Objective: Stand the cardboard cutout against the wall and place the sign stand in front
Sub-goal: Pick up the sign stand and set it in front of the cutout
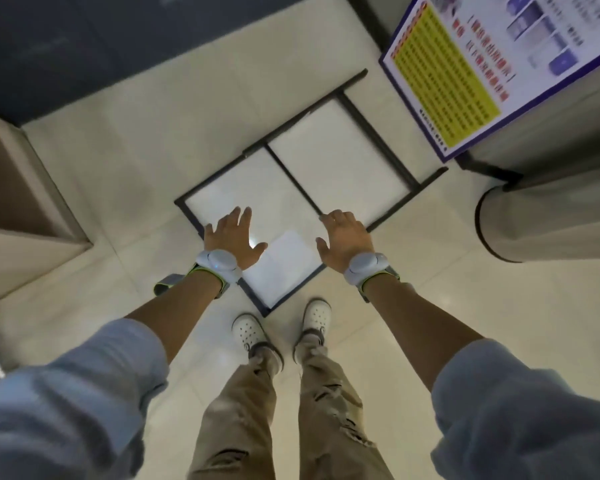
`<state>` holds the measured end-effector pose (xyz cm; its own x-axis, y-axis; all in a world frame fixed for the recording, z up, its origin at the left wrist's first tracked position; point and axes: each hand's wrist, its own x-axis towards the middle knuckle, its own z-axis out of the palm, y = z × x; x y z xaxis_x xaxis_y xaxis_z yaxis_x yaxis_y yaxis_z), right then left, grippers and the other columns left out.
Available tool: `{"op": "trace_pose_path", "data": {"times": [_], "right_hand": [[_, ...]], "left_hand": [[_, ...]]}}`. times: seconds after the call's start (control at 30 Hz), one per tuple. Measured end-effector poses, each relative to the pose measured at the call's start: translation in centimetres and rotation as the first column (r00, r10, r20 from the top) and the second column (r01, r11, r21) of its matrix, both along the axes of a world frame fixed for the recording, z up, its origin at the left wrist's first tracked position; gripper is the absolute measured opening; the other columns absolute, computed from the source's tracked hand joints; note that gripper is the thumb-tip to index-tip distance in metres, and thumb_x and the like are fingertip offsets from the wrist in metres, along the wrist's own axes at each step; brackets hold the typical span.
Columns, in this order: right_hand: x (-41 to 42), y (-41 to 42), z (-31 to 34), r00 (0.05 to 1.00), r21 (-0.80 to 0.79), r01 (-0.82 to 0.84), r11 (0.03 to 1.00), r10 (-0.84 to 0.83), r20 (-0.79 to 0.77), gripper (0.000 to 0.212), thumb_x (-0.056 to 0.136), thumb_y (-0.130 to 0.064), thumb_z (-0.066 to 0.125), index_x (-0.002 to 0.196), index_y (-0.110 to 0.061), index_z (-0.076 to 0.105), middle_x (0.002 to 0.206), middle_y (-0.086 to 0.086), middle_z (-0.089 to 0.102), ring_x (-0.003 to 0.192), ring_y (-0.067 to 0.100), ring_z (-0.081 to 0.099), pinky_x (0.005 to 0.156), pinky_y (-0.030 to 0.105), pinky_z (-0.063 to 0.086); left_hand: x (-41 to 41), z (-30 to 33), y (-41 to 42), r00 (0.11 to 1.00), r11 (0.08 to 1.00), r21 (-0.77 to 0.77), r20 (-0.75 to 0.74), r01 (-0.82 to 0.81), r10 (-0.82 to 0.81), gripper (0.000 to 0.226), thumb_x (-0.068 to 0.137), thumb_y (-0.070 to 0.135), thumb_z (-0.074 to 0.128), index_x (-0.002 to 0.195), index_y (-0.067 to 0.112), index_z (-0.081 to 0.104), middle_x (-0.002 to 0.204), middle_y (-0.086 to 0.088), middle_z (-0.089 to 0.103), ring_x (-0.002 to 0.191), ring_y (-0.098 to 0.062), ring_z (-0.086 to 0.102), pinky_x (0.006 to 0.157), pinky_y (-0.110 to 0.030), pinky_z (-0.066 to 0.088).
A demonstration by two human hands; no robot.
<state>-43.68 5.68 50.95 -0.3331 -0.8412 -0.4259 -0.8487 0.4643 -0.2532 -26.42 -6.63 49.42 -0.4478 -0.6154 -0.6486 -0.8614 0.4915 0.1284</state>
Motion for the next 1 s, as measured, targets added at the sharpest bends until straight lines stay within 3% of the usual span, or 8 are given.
{"op": "trace_pose_path", "data": {"times": [0.37,0.57,0.77,1.0], "right_hand": [[1.8,2.0,-17.0,0.981,0.12,-0.162,0.979,0.147,0.13,0.044,0.087,-0.023,0.054,0.127,-0.007,0.047,0.131,0.014,0.05,0.119,0.034,0.044,0.096,0.045,0.044],[3.4,3.2,-27.7,0.957,0.189,-0.255,0.948,0.219,0.192,0.041,0.087,-0.022,0.054,0.124,-0.007,0.05,0.128,0.015,0.053,0.117,0.034,0.046,0.094,0.043,0.043],[6.5,4.5,-40.5,0.93,0.205,-0.316,0.926,0.259,0.261,0.042,0.086,-0.022,0.057,0.125,-0.007,0.049,0.128,0.014,0.054,0.119,0.033,0.046,0.095,0.042,0.042],[9.7,6.2,-51.6,0.893,0.243,-0.404,0.882,0.324,0.312,0.042,0.086,-0.022,0.057,0.124,-0.007,0.049,0.128,0.013,0.053,0.12,0.033,0.045,0.098,0.045,0.042]], "left_hand": [[1.4,-16.9,4.1,0.977,0.97,0.124,-0.002,-0.21,0.212,0.083,0.089,0.05,0.051,0.152,0.017,0.008,0.161,-0.008,0.013,0.145,-0.033,0.022,0.117,-0.05,0.022],[2.7,-27.7,6.9,0.93,0.91,0.204,0.005,-0.36,0.367,0.083,0.089,0.048,0.052,0.152,0.016,0.007,0.161,-0.008,0.014,0.145,-0.033,0.023,0.115,-0.048,0.028],[5.1,-40.6,9.4,0.772,0.733,0.303,0.014,-0.608,0.635,0.084,0.089,0.041,0.055,0.152,0.013,0.007,0.159,-0.013,0.02,0.142,-0.034,0.029,0.114,-0.047,0.032],[7.2,-51.4,11.6,0.652,0.615,0.291,0.042,-0.733,0.757,0.086,0.087,0.041,0.057,0.151,0.011,0.009,0.152,-0.015,0.031,0.133,-0.039,0.041,0.106,-0.05,0.041]]}}
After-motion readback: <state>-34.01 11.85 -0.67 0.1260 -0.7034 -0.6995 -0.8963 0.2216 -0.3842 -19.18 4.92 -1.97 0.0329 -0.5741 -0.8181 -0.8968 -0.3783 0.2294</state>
